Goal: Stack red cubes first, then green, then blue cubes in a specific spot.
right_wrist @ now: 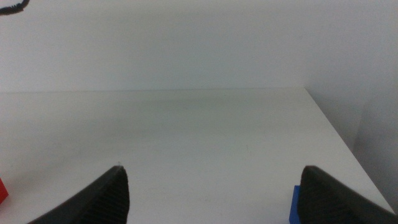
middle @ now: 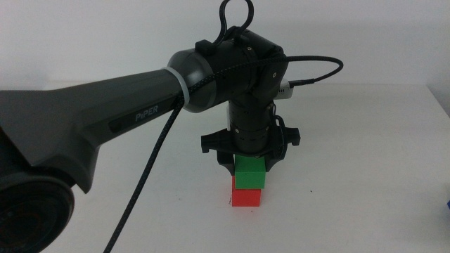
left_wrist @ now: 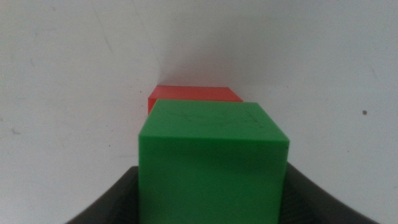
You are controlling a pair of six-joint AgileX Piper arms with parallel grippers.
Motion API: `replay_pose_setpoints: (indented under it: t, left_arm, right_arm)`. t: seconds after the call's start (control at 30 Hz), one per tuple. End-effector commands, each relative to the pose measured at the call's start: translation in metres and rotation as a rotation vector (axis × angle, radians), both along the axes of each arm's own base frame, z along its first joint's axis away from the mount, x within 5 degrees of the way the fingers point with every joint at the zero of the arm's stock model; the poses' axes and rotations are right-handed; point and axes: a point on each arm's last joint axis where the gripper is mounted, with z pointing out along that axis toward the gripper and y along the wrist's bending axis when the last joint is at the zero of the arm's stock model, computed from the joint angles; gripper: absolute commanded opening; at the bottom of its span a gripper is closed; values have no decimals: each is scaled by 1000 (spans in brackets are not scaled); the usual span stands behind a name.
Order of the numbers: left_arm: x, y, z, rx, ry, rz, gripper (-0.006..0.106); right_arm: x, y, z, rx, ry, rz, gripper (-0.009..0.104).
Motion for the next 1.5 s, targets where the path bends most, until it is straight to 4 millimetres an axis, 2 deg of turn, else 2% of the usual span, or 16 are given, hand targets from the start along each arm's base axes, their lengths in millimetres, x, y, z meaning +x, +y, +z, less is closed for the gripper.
replay_pose_setpoints:
  t: [0.0, 0.27, 0.43, 0.63, 0.73, 0.97, 1.03, 1.07, 1.13, 1.2, 1.33, 1.4, 1.47]
  left_arm:
    - [1, 1, 5, -8, -10, 4, 18]
    - [3, 1, -2, 13, -7, 3, 18]
    - [6, 3, -2, 42, -35, -5, 37]
    - [5, 3, -2, 48, -37, -42, 69]
    - [4, 2, -2, 37, -26, -57, 75]
    - [4, 1, 0, 31, -25, -90, 78]
    - [3, 2, 13, -4, -41, -150, 82]
    - [3, 3, 26, -39, -59, -187, 86]
    - [-2, 9, 62, -106, -130, -317, 94]
    - [-13, 22, 103, -123, -247, -508, 94]
    - [-36, 66, 173, -141, -457, -663, 94]
    - [-55, 91, 208, -147, -567, -691, 94]
    - [-80, 120, 230, -150, -635, -674, 94]
  right_arm:
    - [0, -1, 0, -17, -10, -8, 93]
    - [0, -1, 0, -17, -10, -8, 93]
    - [0, -1, 0, -17, -10, -8, 93]
    - [0, -1, 0, -17, -10, -8, 93]
    - [0, -1, 0, -17, -10, -8, 93]
    - [0, -1, 0, -17, -10, -8, 93]
    - [0, -1, 0, -17, -10, -8, 93]
    - [0, -1, 0, -17, -10, -8, 93]
    - [0, -1, 0, -17, -10, -8, 93]
    - [0, -1, 0, -17, -10, -8, 93]
    - [0, -1, 0, -17, -10, -8, 93]
    - [0, -1, 0, -17, -10, -8, 93]
    - [0, -1, 0, -17, -10, -8, 93]
